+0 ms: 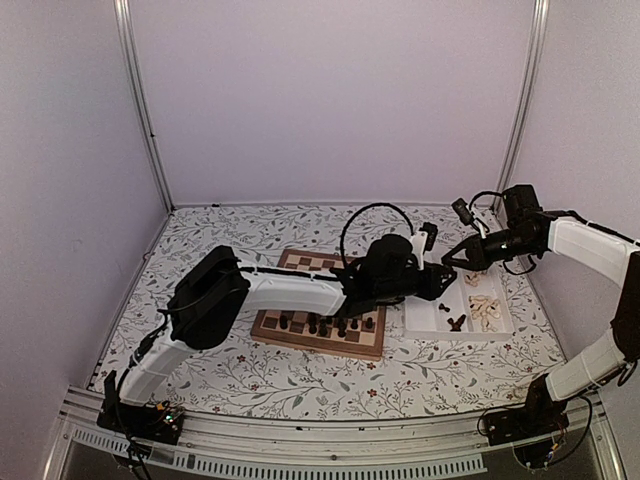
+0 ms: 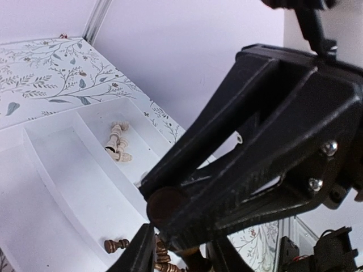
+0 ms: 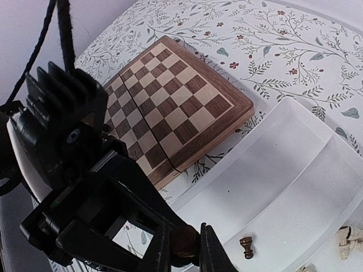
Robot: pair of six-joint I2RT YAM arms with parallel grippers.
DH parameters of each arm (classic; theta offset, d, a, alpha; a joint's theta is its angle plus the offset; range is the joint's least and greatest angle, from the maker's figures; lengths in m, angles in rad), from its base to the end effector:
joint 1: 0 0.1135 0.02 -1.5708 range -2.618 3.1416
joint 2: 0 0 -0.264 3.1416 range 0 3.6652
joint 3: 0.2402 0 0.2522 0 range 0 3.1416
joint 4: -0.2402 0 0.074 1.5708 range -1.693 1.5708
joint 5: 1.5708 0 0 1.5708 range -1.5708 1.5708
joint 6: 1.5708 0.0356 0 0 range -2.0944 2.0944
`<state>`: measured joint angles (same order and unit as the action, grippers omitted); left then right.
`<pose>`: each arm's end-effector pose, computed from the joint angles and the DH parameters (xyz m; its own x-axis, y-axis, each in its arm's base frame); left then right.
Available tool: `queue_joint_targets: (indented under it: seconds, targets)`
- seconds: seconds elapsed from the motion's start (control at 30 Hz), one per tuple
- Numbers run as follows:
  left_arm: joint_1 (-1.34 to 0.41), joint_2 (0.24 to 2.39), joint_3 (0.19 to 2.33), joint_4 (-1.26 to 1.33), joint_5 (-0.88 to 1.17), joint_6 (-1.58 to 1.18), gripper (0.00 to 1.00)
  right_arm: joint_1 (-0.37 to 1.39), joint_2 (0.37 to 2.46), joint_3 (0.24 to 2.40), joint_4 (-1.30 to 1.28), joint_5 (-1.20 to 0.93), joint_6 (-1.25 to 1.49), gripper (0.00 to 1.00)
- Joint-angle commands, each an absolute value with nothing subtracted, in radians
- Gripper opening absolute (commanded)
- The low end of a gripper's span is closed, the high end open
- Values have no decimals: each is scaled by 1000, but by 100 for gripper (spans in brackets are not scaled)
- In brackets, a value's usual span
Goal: Set up the chess pieces on the board
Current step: Pick up the chess piece from the storage box.
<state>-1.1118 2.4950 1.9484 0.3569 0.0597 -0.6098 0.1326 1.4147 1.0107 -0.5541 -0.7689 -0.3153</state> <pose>0.2545 -0.5198 0.1758 -0.5959 -0.0846 -0.7986 0.7070 0.4163 -0.5717 0.2793 0.0622 0.2517 -0.6186 -0.3073 -0.7231 -0.7186 0.5935 0.3625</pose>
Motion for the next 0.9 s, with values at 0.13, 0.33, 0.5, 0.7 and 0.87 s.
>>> queue_joint_targets:
  seconds: [0.13, 0.33, 0.5, 0.7, 0.87]
  targets:
    - [-1083, 2509, 1941, 417, 100, -651, 12, 135, 1402, 990, -557, -771, -328, 11]
    - [-1084, 2470, 1896, 411, 163, -643, 0, 130, 1416, 996, -551, -687, -323, 12]
    - [-1078, 2399, 1818, 339, 260, -638, 0, 72, 1462, 983, -547, -672, -319, 13]
    - [-1053, 2347, 1749, 240, 344, -592, 0, 23, 1541, 988, -548, -682, -328, 28]
    - [-1018, 2341, 1741, 198, 438, -571, 0, 21, 1538, 997, -558, -700, -336, 40]
